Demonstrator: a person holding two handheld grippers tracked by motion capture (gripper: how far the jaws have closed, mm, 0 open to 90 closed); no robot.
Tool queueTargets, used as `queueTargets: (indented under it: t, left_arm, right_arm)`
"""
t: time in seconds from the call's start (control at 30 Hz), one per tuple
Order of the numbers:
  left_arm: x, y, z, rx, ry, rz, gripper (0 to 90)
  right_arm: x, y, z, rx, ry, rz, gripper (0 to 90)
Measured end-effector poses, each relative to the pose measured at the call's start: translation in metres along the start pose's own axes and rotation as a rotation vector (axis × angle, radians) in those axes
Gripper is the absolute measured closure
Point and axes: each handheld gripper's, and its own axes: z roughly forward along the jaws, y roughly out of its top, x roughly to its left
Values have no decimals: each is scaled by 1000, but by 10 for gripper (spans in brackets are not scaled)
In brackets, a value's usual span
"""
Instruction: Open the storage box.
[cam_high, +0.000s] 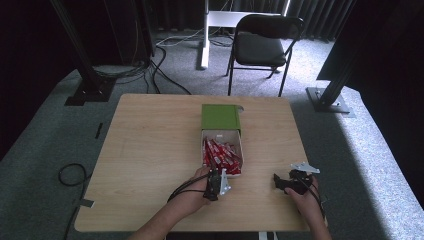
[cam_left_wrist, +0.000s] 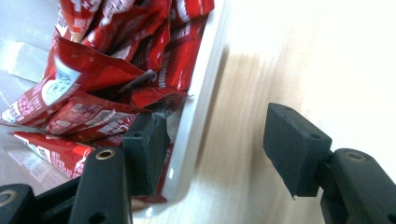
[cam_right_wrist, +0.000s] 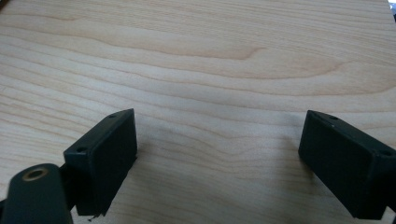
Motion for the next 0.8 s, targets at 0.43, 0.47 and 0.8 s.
queueTargets:
  t: [0.43,0.47,0.8]
  left_arm:
    - [21,-6,-44,-163,-25,-169,416]
    - [26,-7,-49,-183,-12,-182,419]
    - [56,-25,-67,-302,68,-383,388]
  right_arm:
    - [0,0,0,0,0,1,109]
    - [0,0,0,0,0,1,109]
    - [0,0,0,0,0,1,109]
